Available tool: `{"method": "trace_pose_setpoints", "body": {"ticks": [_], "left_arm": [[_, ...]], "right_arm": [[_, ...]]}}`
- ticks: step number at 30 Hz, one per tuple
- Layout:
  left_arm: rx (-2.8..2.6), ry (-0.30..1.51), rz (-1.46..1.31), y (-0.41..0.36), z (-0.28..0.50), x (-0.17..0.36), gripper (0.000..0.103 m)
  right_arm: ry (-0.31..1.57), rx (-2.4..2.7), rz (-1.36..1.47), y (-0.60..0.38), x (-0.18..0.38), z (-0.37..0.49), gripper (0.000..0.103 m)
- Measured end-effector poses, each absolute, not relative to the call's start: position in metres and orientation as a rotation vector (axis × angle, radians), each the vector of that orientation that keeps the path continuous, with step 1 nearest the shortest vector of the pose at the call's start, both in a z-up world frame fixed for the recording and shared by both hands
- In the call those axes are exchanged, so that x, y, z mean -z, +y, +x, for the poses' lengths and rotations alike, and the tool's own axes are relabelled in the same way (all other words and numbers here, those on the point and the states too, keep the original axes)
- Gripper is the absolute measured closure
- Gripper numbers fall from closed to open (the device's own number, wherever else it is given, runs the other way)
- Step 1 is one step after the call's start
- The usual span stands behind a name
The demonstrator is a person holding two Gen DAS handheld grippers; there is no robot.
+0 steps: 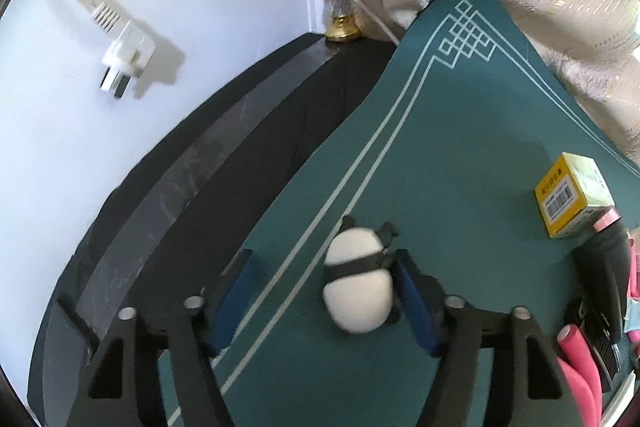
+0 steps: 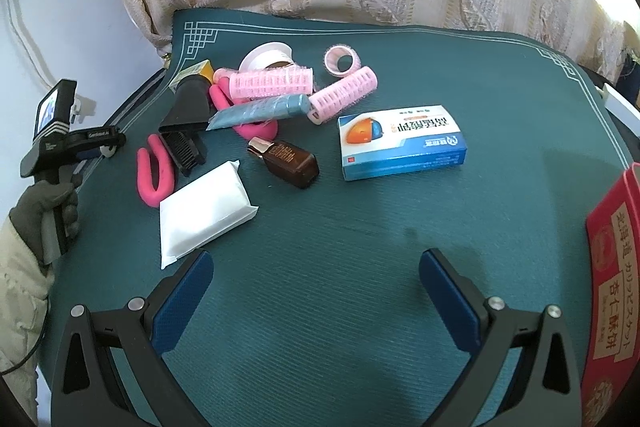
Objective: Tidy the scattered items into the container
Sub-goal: 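Grasp the panda figurine with the left gripper while the right gripper grasps the white pad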
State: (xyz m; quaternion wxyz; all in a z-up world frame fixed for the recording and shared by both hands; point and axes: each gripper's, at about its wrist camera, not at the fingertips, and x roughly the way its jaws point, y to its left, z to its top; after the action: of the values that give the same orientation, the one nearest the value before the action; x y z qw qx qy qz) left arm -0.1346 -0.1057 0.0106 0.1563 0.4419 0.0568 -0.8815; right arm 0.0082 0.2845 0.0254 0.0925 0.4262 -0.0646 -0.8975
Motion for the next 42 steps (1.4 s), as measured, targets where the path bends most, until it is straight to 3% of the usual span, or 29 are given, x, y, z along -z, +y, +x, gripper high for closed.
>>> {"method": "trace_pose_setpoints", "body": {"ticks": [3,10,20,28,36,42], "left_arm": [[2.552,0.160,1.263,-0.100,-0.137,-0.011,0.070],[2.608,0.196,1.251,-0.083,-0.123,-0.018,0.070],[2.874,0.247,1.216,-0.001,-0.070,-0.048,0.070],[2.911,0.308,1.148,0.001,-0.054,-0.043,0.070],[2.974,0.271,1.140,0.008,-0.040,-0.048,0.070],[2.998,0.297,1.156,0.009,-0.037,-0.048,0.070]], "right_arm": [[-0.190,2.663,1.264,0.284,-0.025,0.008,0.000],[-0.225,2.665,1.244,0.287,-0.027,0.010,0.000],[-0.232,2.631,1.174,0.283,-0.032,0.012,0.000],[-0.227,2.602,1.136,0.279,-0.033,0.013,0.000],[-0.124,2.531,1.185,0.256,-0.029,0.003,0.000],[0.137,2.474,1.223,0.199,-0.026,-0.022,0.000]]}}
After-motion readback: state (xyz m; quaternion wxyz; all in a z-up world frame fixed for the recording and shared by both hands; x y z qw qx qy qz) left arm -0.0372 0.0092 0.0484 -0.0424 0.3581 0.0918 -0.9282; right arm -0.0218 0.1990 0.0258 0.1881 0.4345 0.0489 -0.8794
